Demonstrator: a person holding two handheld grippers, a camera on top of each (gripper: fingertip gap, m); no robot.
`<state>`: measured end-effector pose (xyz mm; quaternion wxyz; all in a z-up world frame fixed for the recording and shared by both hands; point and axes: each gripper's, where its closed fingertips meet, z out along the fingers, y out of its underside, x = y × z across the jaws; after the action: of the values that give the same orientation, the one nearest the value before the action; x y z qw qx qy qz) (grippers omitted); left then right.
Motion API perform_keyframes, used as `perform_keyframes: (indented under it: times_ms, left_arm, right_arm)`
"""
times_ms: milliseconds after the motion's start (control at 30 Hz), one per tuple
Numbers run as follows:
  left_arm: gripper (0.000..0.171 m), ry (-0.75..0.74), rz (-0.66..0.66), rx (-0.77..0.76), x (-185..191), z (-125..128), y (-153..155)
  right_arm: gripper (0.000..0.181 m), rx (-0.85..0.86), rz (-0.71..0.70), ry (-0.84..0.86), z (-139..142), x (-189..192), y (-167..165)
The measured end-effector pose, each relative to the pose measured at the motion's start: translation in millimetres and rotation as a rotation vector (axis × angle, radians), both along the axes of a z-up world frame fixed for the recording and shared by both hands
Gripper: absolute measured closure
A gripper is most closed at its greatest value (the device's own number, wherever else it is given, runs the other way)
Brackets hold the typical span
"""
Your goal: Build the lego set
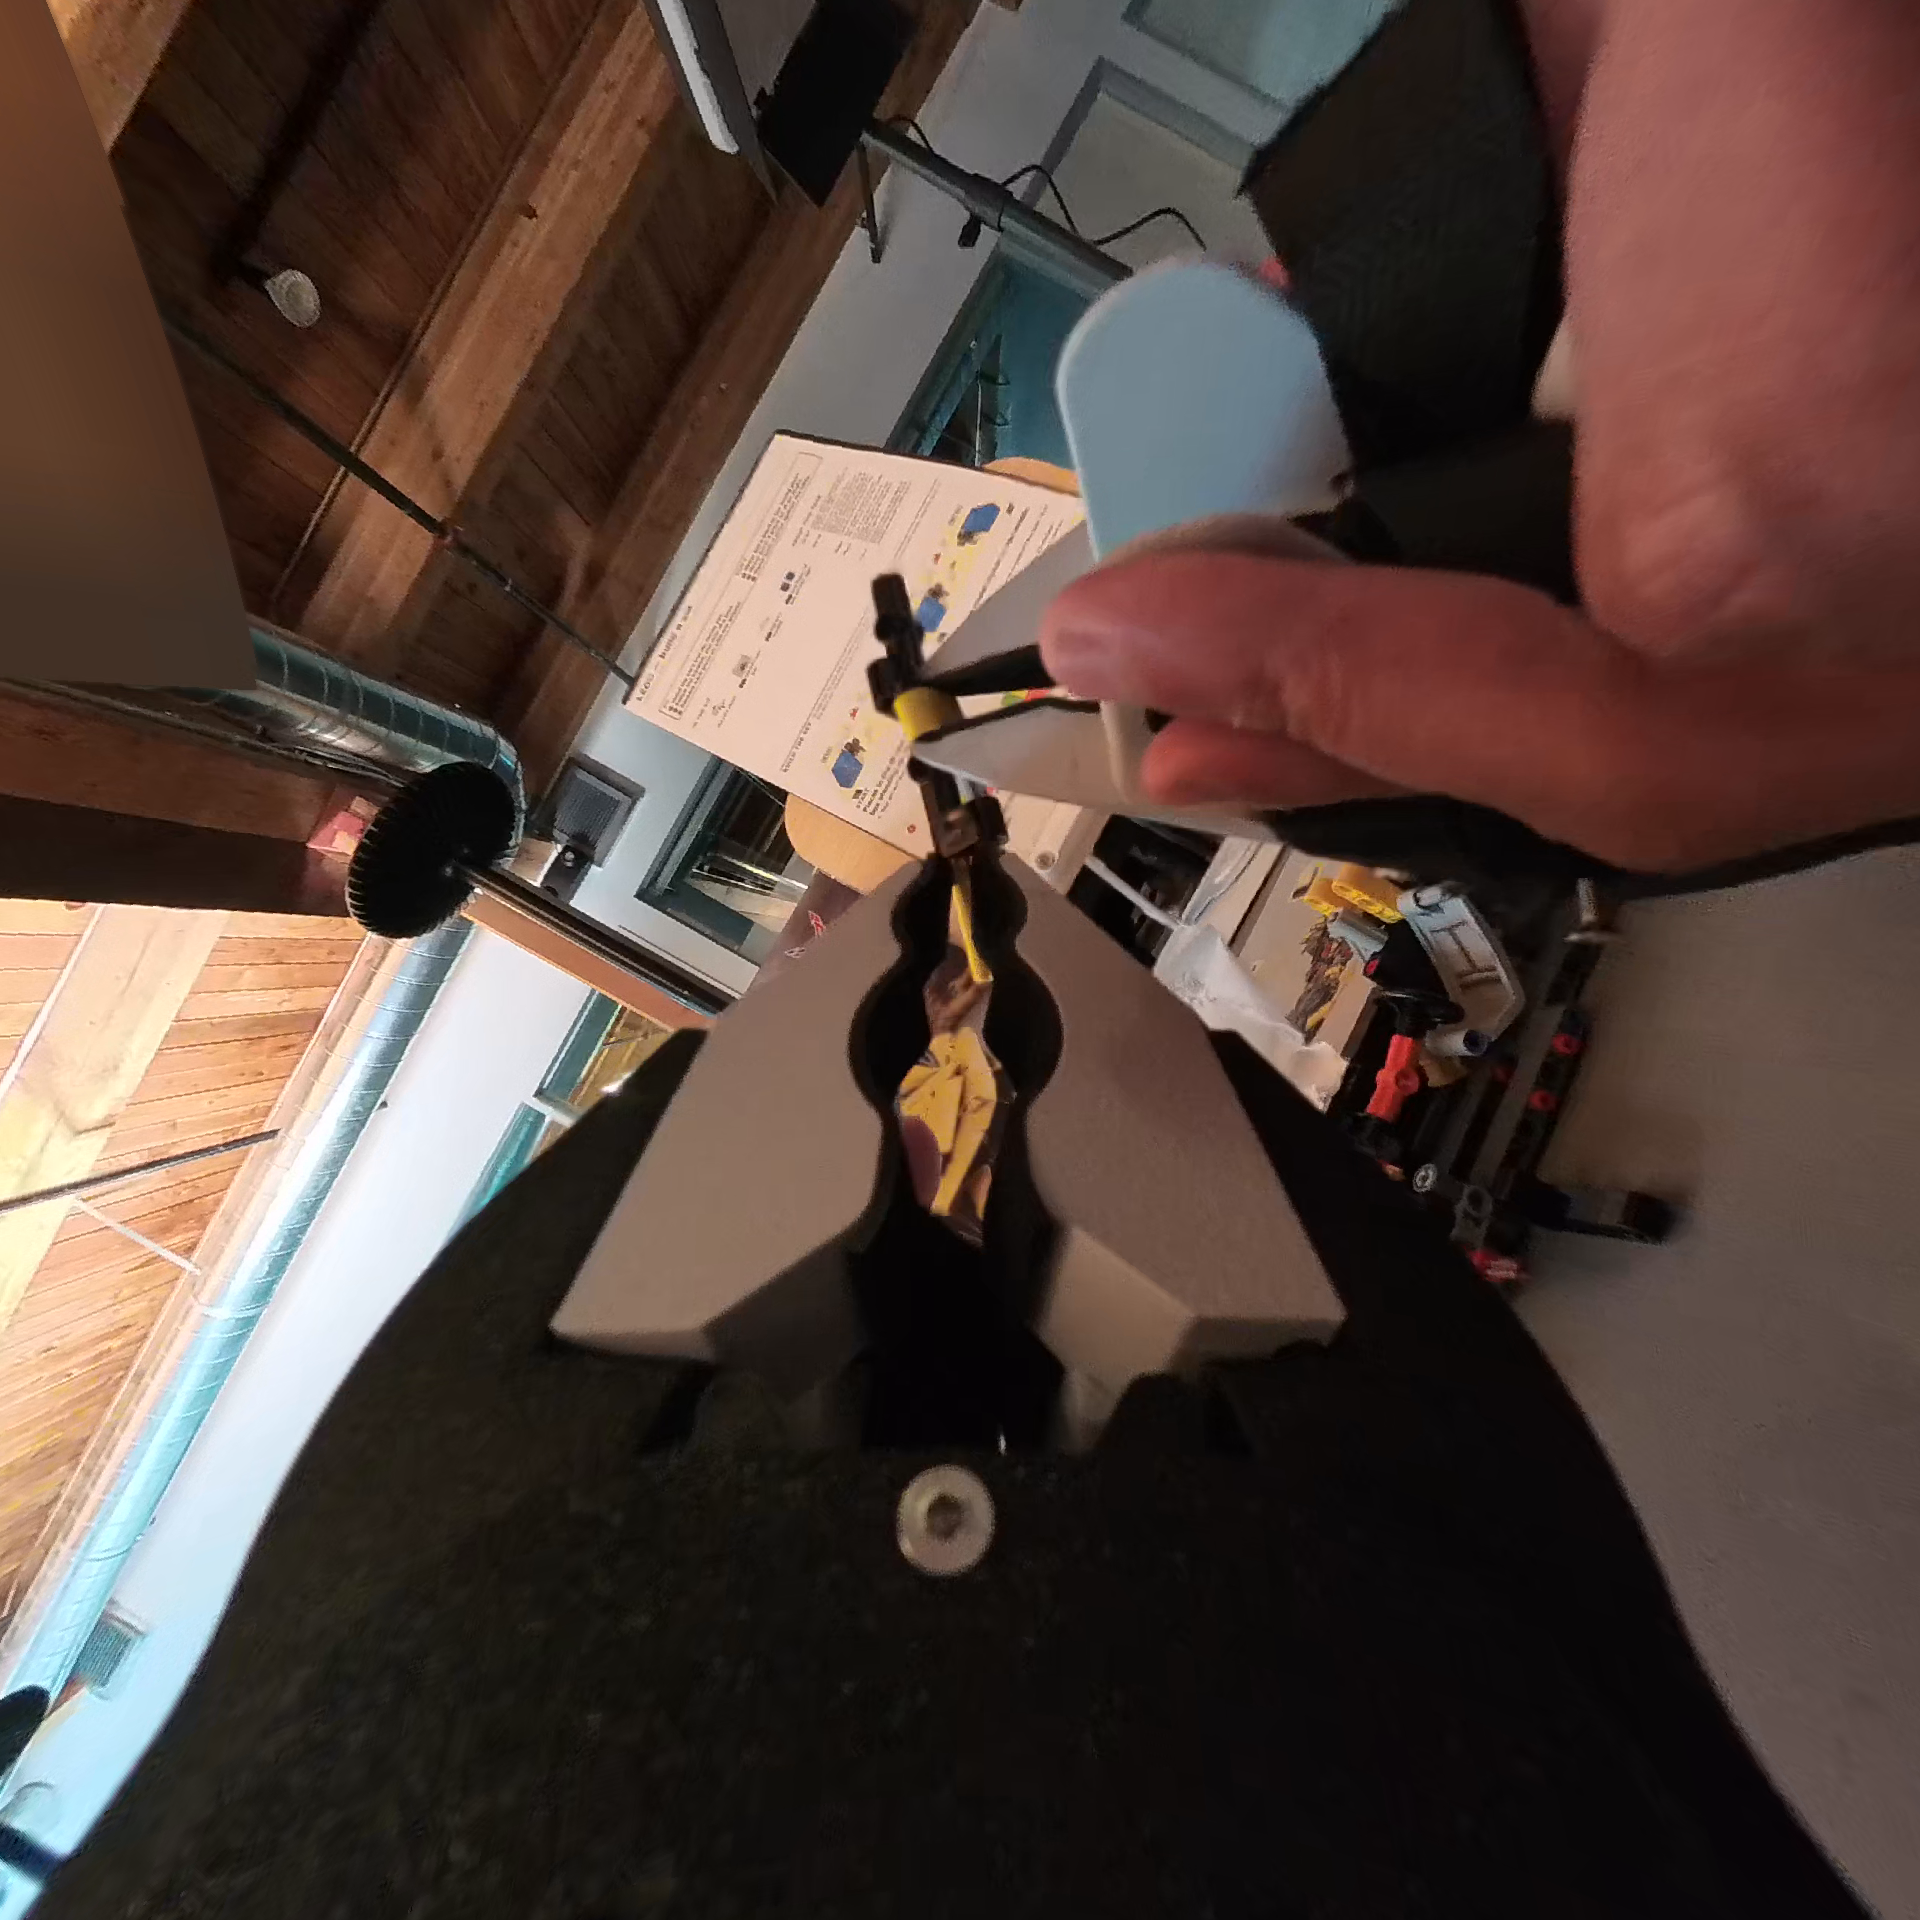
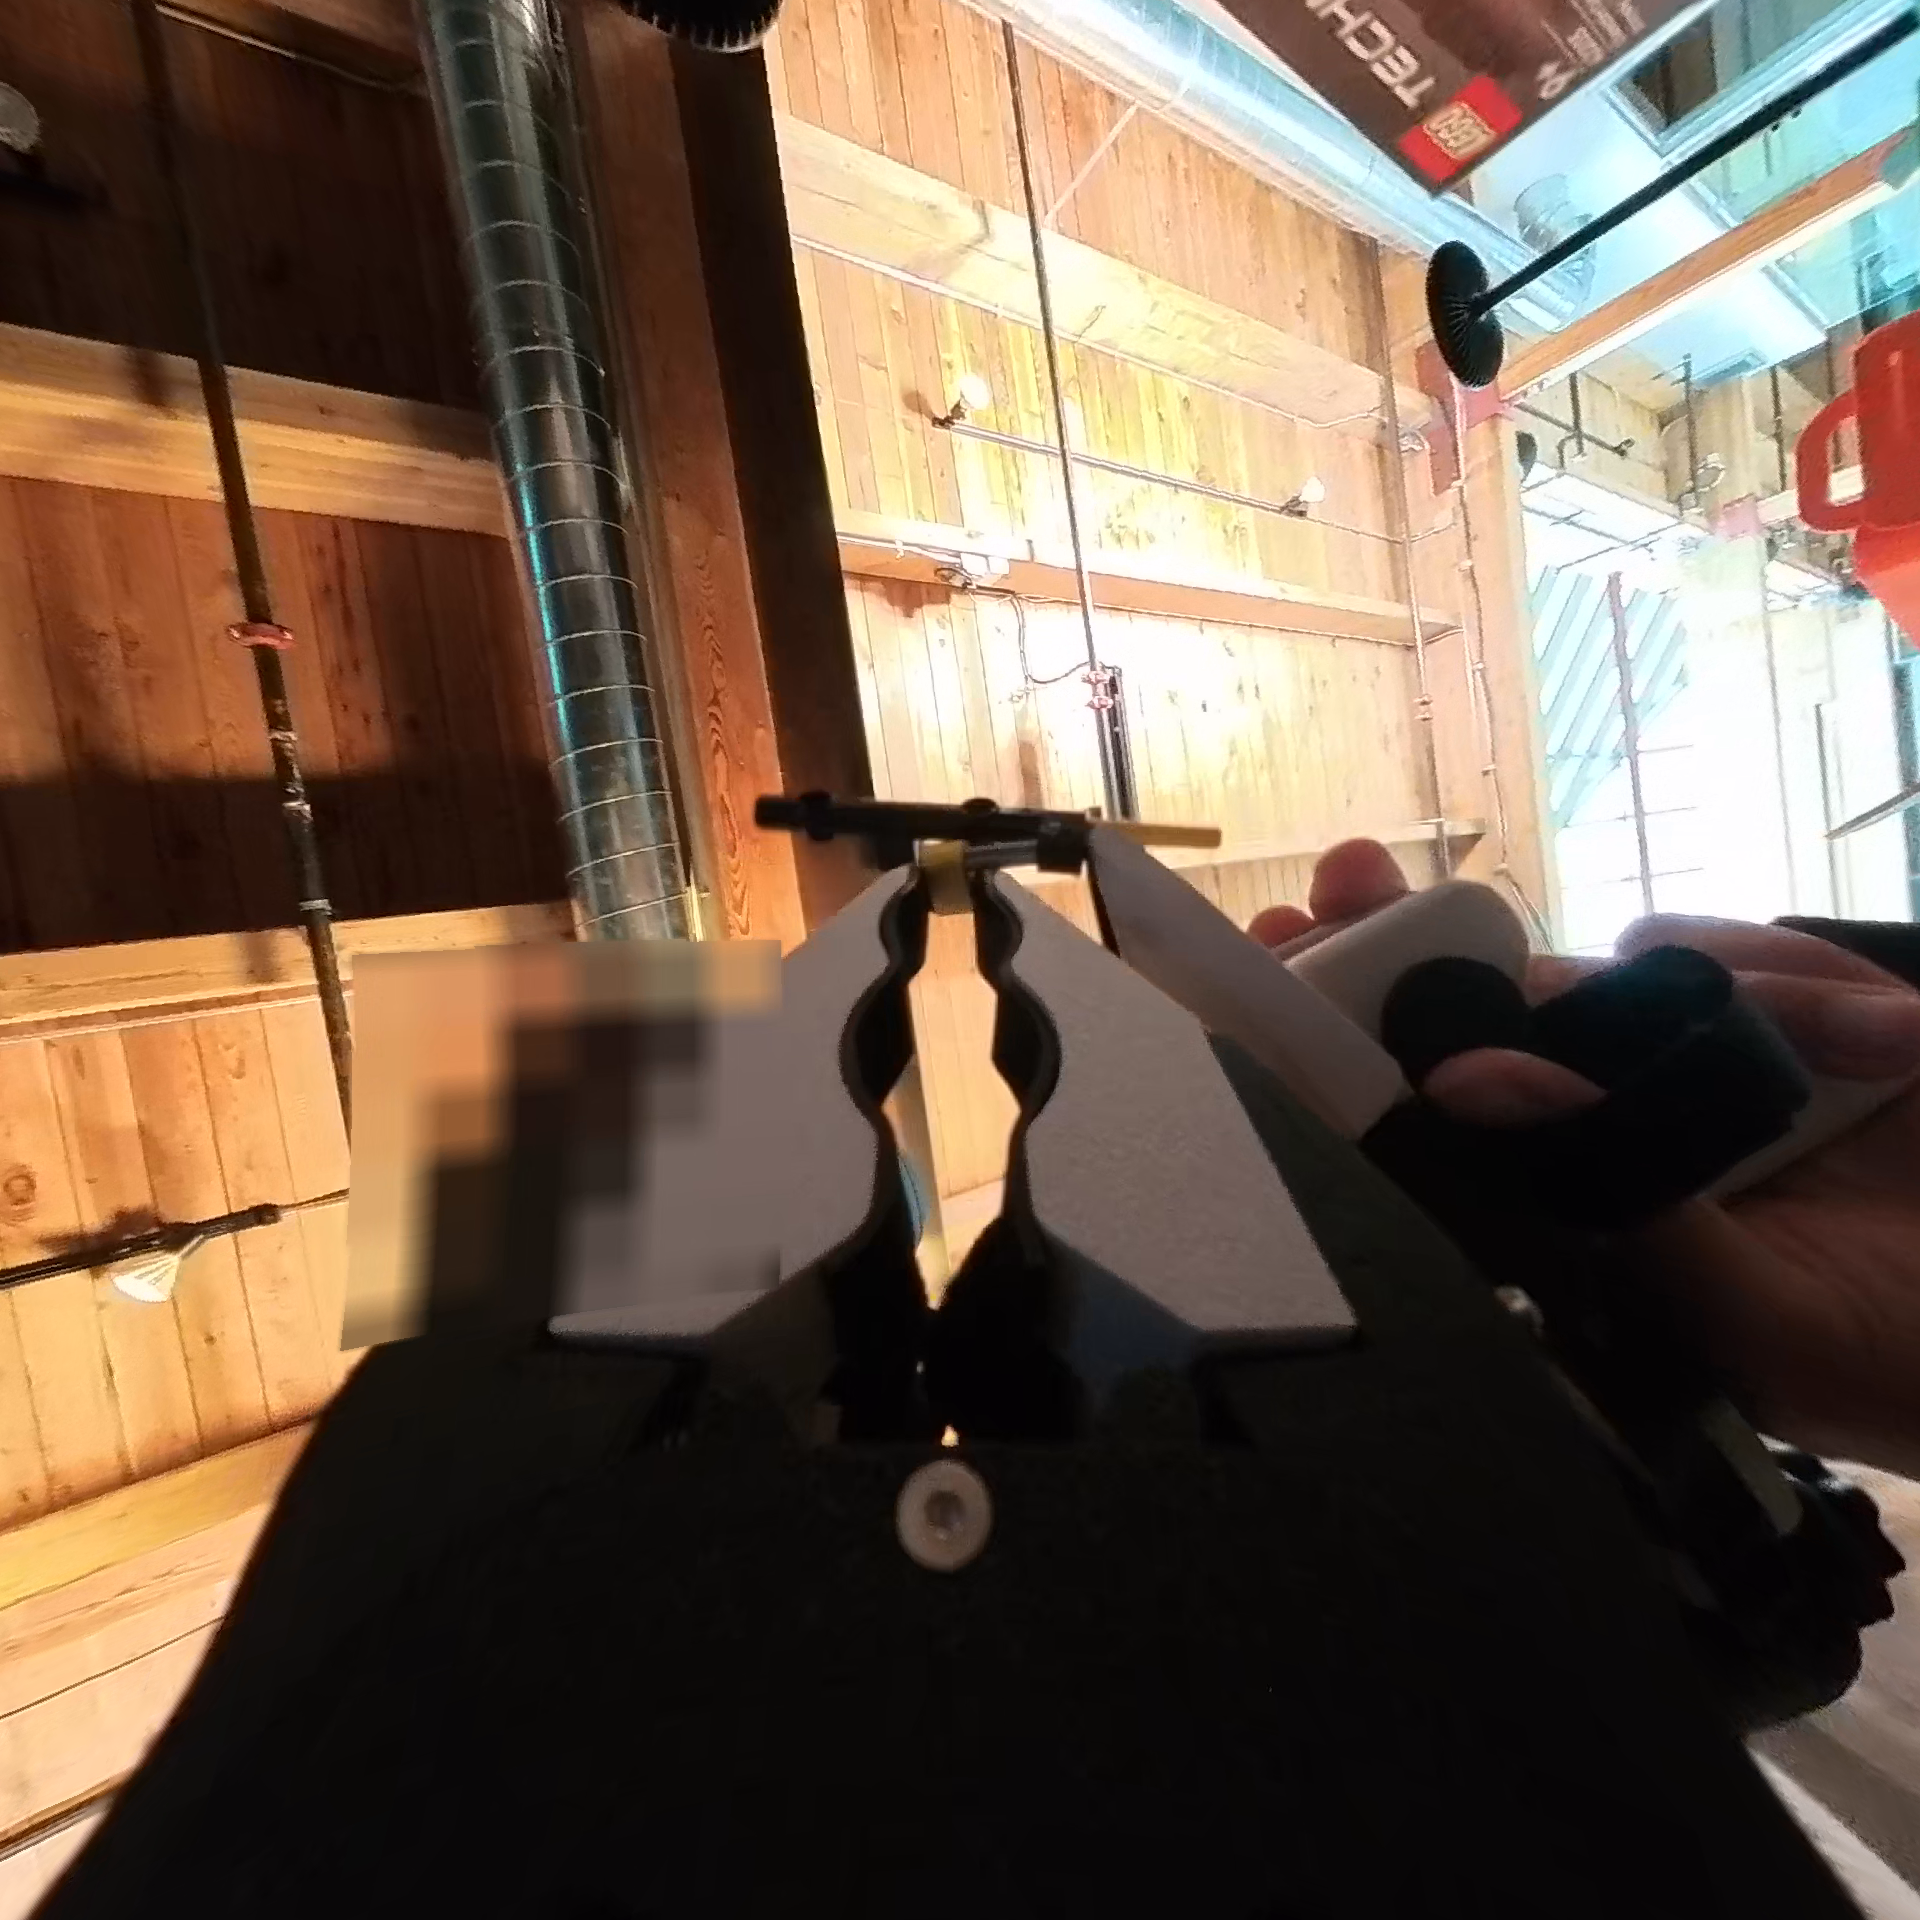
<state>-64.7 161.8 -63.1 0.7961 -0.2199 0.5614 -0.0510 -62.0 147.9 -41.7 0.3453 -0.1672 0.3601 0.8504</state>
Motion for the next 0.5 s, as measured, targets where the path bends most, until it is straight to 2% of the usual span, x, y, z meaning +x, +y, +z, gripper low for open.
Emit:
perform_keyframes:
  times_ms: [33, 500]
  left_arm:
    - [0.171, -0.005, -0.005, 0.009, -0.5, 0.9, -1.0]
    - [0.171, -0.010, -0.015, 0.001, 0.0, 0.7, 5.2]
  right_arm:
    - [0.174, 0.004, 0.001, 0.009, 0.7, 0.9, -0.5]
    - [0.174, 0.012, 0.052, 0.133, -1.5, 4.1, 3.5]
